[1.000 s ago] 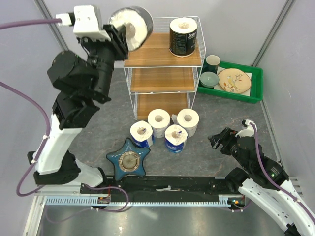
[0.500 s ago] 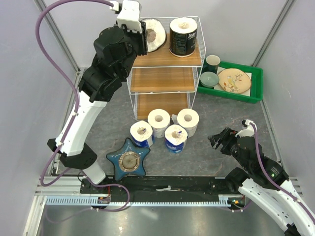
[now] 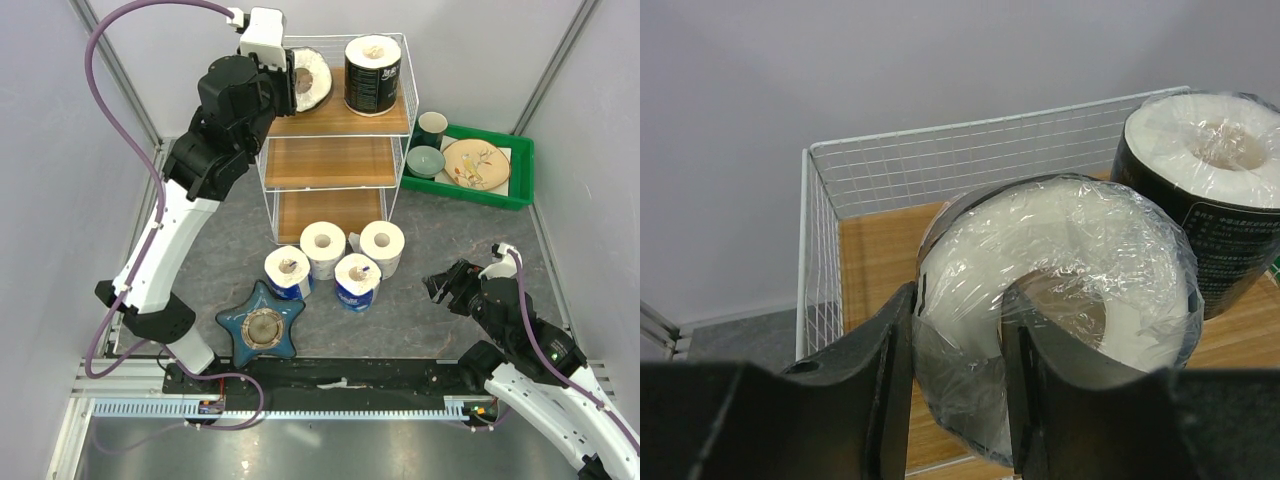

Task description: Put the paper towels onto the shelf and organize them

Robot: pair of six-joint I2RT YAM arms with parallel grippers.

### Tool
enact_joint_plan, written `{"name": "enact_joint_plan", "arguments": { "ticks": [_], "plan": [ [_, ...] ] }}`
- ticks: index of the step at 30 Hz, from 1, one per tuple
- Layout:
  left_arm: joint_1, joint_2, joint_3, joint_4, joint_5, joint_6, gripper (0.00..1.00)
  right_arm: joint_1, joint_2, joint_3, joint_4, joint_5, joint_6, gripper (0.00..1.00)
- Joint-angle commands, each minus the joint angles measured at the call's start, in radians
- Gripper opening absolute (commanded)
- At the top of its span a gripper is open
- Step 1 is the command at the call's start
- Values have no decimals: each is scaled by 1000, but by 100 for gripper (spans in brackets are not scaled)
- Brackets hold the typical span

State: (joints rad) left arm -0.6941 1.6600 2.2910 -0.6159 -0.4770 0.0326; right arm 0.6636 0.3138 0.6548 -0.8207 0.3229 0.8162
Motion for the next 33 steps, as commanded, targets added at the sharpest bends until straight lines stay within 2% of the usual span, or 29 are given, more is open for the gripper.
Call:
{"name": "enact_joint_plan", "arguments": {
  "ticks": [1, 14, 23, 33],
  "plan": [
    [8, -51, -4, 56, 29, -49, 34, -2, -7, 5, 28, 13, 5, 80],
    [13, -78, -1, 54, 37, -40, 36, -2, -5, 3, 29, 16, 5, 80],
    [15, -63, -14, 44, 37, -36, 51, -1, -4, 5, 28, 15, 6, 80],
    [18, -45, -28, 38, 41, -37, 54, -2, -9, 5, 28, 15, 5, 80]
  ]
}}
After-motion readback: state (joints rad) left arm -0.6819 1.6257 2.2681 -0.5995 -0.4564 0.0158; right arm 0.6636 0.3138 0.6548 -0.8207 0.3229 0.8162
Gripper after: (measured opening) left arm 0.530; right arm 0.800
